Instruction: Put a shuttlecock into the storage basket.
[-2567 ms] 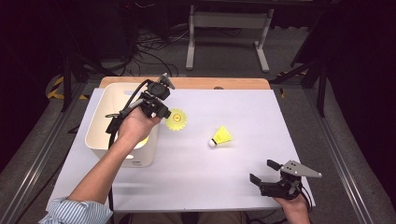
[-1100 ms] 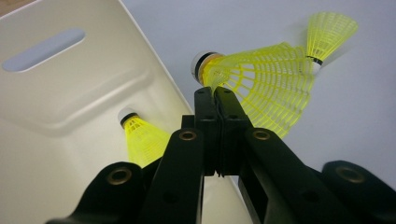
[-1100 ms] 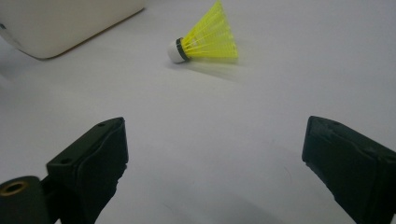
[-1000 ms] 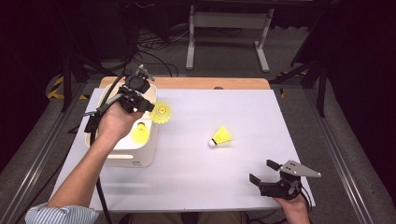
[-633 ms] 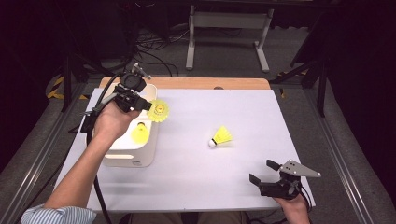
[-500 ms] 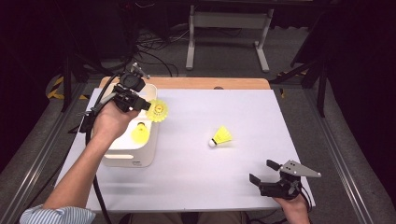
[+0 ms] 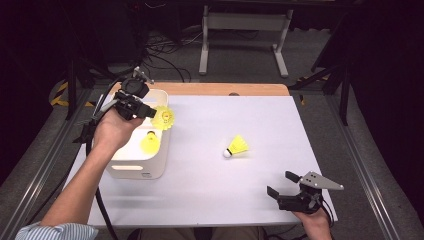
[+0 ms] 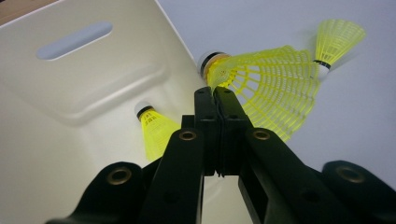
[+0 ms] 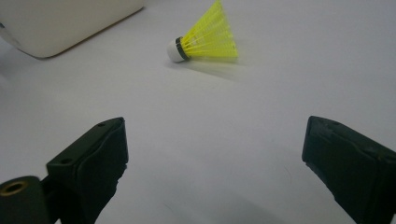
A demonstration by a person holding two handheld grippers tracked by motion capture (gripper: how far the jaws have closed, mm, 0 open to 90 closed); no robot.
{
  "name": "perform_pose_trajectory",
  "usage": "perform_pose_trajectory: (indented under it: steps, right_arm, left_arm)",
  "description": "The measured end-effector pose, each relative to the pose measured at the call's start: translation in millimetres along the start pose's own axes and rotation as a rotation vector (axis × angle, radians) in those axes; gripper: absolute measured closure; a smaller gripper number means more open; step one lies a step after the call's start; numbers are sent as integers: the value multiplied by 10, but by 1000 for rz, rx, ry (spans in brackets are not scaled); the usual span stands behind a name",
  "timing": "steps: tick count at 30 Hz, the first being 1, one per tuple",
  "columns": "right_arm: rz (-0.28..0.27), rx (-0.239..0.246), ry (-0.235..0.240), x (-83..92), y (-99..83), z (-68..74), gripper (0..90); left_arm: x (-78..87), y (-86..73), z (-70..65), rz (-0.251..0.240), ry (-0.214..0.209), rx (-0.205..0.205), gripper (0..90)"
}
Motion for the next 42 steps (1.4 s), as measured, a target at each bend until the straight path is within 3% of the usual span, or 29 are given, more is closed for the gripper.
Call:
perform_pose_trajectory:
  steps: [13,42]
  right_arm:
    - [-2,0,-1,-1,0,3,74]
    - [11,-2,-1,-11,-7,3,74]
  left_arm:
    - [59,-56,47,-23,-9,14,890]
    - [-106,-270,238,24,26,66,890]
Point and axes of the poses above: each handheld gripper's, and its own axes: x roughly backward along the jaws, y roughly out of its top, z roughly to its left, the point moved 2 cm from there along -x, roughly forward along the jaws, and after that the axes turned 6 degrees about -x, right-handed, at the moved point
